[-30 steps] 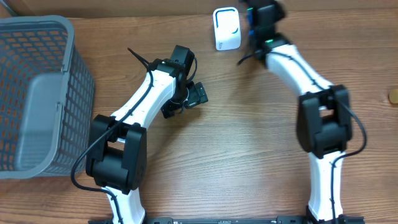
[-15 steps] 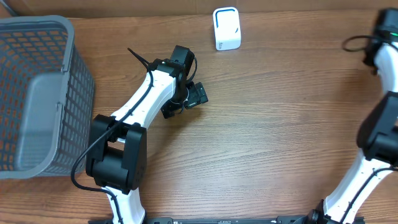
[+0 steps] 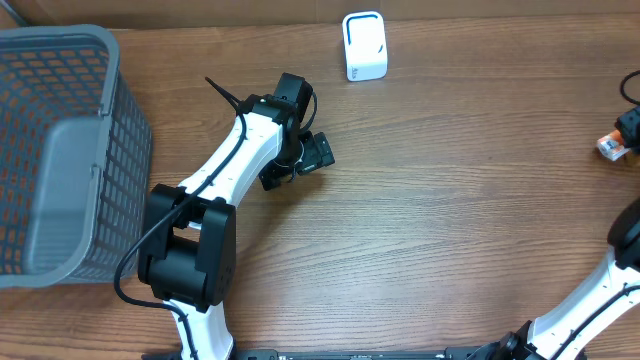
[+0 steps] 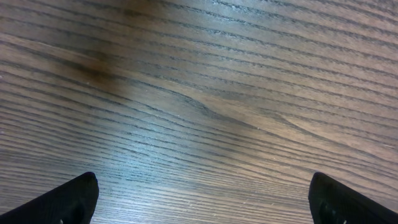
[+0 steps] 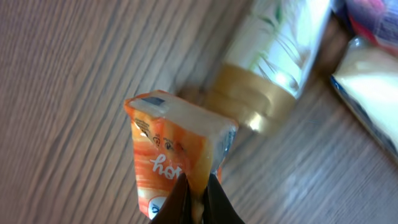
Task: Scan the item barcode
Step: 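Carry the orange box off the right table edge and release it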
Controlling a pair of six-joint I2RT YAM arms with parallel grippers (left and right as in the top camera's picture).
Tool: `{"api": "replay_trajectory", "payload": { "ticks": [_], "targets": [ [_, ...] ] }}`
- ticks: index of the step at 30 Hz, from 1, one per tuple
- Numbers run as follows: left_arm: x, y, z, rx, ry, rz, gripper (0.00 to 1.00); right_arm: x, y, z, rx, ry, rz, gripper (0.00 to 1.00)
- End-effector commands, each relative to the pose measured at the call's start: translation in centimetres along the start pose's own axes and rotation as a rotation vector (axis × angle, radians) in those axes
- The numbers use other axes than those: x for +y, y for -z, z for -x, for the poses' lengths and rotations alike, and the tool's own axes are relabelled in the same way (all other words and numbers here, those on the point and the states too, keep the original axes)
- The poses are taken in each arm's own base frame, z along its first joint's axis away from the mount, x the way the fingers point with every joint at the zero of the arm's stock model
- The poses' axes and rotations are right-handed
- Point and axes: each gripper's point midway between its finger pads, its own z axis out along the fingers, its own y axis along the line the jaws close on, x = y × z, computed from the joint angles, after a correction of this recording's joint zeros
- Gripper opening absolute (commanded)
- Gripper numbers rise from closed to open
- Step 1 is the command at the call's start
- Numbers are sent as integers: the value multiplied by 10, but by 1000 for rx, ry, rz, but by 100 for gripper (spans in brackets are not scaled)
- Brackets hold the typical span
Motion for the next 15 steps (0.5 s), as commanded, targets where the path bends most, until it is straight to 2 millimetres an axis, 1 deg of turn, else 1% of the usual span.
{"api": "replay_trajectory", "payload": {
  "ticks": [1,6,7,8,12,15],
  "targets": [
    [1,1,0,-9,-10,10,100,-5,47,11,-41,-154,69,4],
    [1,1,0,-9,-10,10,100,-29,69,15,-62,-271,37,4],
    [1,1,0,-9,-10,10,100,-41,75,19,-91,-304,-1,4],
    [1,1,0,-9,-10,9,100,-50,77,22,-113,-333,-35,4],
    [1,1,0,-9,-10,9,100,-60,74,25,-136,-346,-78,4],
    [1,1,0,-9,-10,10,100,-67,64,19,-126,-345,-111,4]
  ]
}}
